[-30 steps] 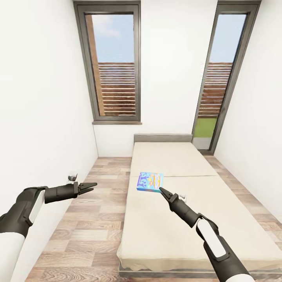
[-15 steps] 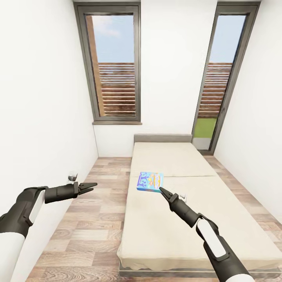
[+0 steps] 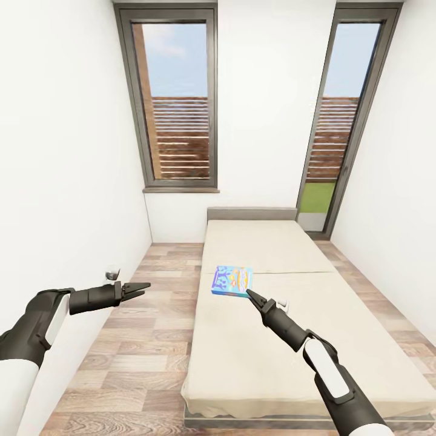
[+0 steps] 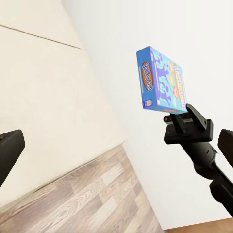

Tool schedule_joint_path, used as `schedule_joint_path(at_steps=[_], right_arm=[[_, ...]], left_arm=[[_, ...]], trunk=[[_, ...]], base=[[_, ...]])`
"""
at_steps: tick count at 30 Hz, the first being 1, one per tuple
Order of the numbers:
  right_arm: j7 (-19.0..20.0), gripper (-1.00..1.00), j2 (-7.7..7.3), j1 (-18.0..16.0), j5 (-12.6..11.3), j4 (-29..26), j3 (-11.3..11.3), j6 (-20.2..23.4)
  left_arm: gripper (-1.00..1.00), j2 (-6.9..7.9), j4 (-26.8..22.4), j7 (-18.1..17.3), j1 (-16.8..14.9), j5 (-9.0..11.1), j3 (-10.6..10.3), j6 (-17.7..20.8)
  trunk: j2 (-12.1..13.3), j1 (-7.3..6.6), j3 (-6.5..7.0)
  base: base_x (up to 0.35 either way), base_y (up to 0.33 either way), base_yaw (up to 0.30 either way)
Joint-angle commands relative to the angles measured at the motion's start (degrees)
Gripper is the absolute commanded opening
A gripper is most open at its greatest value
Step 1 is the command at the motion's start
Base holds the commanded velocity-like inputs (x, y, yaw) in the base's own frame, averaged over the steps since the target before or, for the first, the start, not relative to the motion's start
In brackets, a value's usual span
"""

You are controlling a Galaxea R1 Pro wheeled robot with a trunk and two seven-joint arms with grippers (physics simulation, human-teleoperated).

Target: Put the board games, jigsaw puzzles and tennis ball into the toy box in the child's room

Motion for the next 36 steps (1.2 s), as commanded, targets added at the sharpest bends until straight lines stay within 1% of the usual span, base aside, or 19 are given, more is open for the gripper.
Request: schedule_joint_path(at_steps=[1,6,10,36], right_arm=[[0.0,-1.00,-0.06,-0.1,-0.5,0.0,0.1,0.3],[-0.1,-1.00,-0.02,0.0,-0.5,0.0,0.1,0.3],[0.0,-1.00,-0.01,-0.1,-0.5,0.1,0.1,0.3],[-0.1,-1.00,0.00,-0.1,-0.5,0.1,0.1,0.2]], left_arm=[[1.00,-0.02,0.0,0.0,-0.1,0.1,0.0,0.4],[1.00,0.00,0.0,-0.3,0.0,0.2,0.0,0.3],[1.00,0.14,0.0,-0.5,-0.1,0.2,0.0,0.3],[1.00,-0.06,-0.1,-0.6,-0.1,0.2,-0.1,0.3]], trunk=[[-0.1,0.04,-0.13],[-0.1,0.04,-0.13],[-0.1,0.04,-0.13],[-0.1,0.04,-0.13]], base=[[0.000,0.000,0.000],[0.000,0.000,-0.007],[0.000,0.000,-0.142],[-0.011,0.000,-0.256]])
